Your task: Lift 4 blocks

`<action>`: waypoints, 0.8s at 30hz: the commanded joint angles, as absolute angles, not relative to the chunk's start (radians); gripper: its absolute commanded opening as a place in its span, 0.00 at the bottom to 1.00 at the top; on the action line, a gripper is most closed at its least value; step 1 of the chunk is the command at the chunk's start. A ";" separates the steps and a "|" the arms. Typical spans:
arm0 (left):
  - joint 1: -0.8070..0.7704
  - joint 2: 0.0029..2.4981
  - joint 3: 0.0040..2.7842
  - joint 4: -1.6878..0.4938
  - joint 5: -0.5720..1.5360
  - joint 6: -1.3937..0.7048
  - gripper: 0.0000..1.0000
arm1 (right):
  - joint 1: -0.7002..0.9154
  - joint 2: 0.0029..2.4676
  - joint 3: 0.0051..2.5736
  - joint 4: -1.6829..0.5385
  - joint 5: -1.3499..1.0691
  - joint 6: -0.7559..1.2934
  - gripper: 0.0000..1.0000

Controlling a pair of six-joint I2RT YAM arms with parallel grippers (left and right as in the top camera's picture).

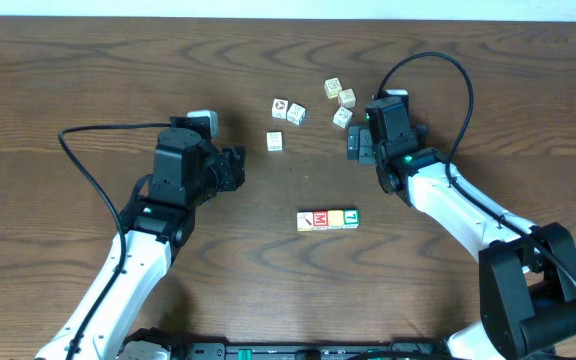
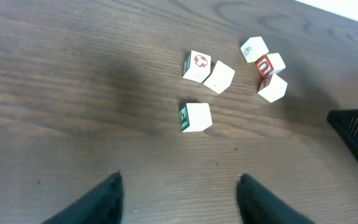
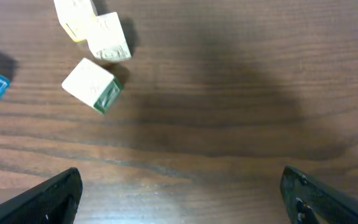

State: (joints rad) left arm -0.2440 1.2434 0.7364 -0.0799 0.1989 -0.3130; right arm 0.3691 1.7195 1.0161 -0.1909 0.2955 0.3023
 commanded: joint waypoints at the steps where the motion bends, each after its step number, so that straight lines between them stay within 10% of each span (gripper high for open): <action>1: -0.241 1.234 0.755 -0.083 0.190 -0.300 0.73 | 0.365 1.721 1.022 -0.211 0.308 0.298 0.99; 24: -0.242 1.232 0.755 -0.100 0.201 -0.344 0.74 | 0.366 1.721 1.022 -0.214 0.308 0.298 0.99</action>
